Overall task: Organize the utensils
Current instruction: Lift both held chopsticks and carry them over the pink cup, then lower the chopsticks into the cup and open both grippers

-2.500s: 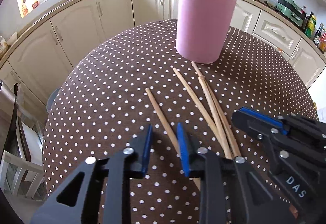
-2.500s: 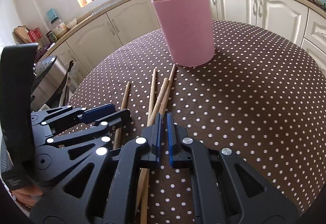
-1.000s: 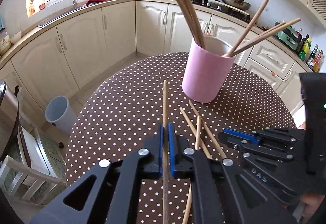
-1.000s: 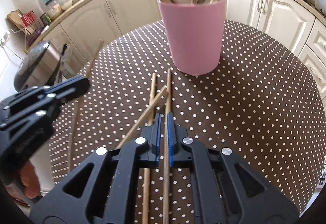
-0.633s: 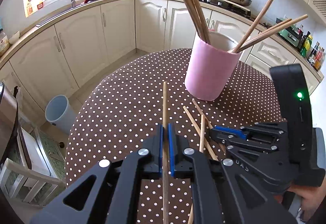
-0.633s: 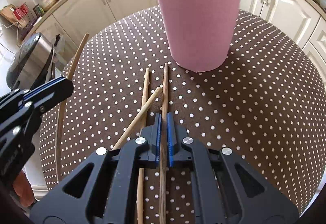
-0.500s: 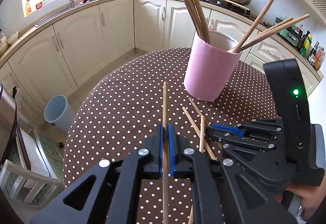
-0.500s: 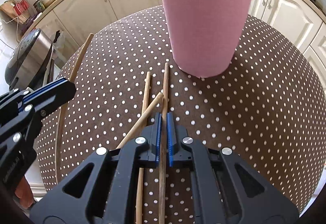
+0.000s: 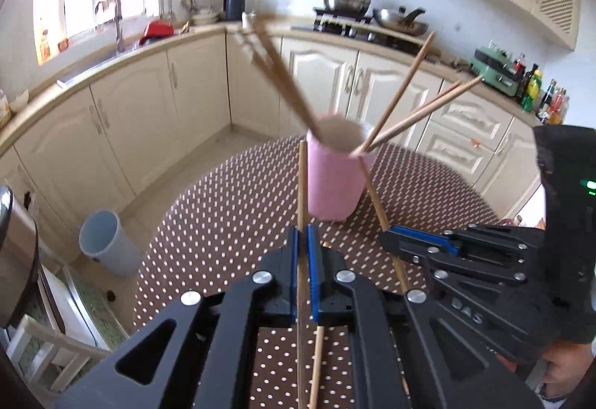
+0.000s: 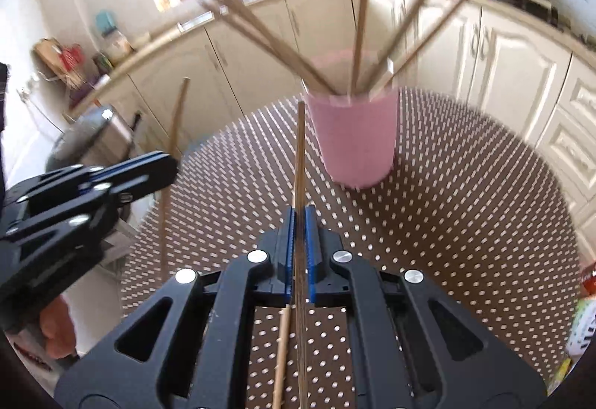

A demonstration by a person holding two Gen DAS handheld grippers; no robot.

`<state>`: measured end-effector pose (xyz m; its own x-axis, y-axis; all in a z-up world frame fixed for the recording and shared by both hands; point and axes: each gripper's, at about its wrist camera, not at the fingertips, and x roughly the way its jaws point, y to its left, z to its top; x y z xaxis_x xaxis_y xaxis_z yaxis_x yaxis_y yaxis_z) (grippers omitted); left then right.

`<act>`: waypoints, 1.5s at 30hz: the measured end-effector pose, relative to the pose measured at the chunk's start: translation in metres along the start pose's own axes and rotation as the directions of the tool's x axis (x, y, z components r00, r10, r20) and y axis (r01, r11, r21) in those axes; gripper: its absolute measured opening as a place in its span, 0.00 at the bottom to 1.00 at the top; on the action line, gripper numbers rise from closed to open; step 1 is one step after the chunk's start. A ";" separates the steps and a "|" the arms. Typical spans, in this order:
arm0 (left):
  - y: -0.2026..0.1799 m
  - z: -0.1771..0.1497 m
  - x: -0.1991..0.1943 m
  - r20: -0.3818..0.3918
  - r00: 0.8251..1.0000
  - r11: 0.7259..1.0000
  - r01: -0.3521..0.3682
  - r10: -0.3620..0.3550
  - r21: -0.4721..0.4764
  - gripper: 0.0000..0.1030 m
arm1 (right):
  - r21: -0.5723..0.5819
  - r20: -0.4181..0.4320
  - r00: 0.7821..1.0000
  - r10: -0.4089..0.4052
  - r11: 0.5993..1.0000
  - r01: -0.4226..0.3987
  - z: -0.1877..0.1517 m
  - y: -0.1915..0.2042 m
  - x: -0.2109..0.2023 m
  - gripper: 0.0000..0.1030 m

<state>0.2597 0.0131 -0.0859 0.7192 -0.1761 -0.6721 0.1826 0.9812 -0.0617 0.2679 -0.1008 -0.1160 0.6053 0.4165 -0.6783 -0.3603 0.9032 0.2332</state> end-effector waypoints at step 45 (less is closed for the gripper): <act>-0.012 0.136 -0.042 0.416 0.909 0.990 0.078 -0.023 -0.115 0.06 | -0.114 0.490 0.868 -0.079 0.982 0.154 0.103 0.008 -0.105 0.06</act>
<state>0.3182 -0.0017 0.0435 0.9285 -0.2155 -0.3026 0.1597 0.9670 -0.1984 0.2743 -0.1266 0.0293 0.9018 0.3405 -0.2660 -0.3411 0.9389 0.0452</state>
